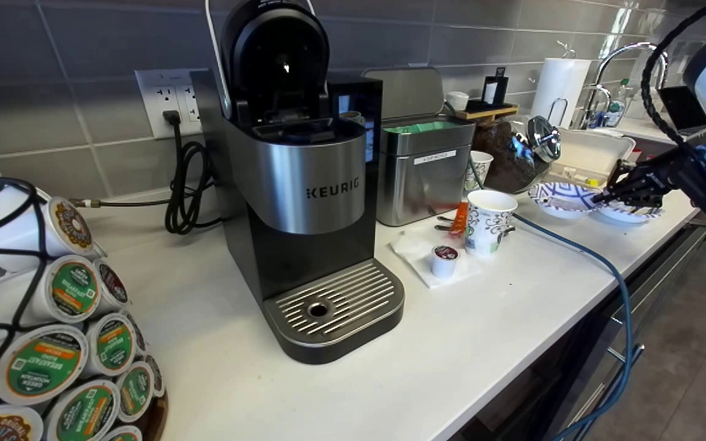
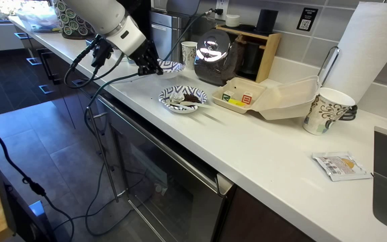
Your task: Move the bowl to the right then take lid off of the jar of beans
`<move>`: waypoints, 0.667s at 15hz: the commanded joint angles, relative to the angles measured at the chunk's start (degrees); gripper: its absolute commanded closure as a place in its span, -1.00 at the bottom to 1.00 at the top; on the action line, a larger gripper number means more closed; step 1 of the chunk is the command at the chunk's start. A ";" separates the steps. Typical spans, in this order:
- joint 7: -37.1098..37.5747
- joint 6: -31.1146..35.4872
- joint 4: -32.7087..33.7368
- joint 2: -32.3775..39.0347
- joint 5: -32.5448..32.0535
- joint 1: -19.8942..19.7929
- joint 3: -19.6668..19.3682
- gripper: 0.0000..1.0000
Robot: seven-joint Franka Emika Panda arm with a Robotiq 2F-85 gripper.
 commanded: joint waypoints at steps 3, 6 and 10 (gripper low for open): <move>-2.50 2.00 3.38 6.00 4.87 1.11 0.84 0.43; -1.88 1.97 3.21 5.74 4.61 1.44 0.93 0.01; -2.10 3.02 1.64 1.54 4.77 2.30 1.24 -0.61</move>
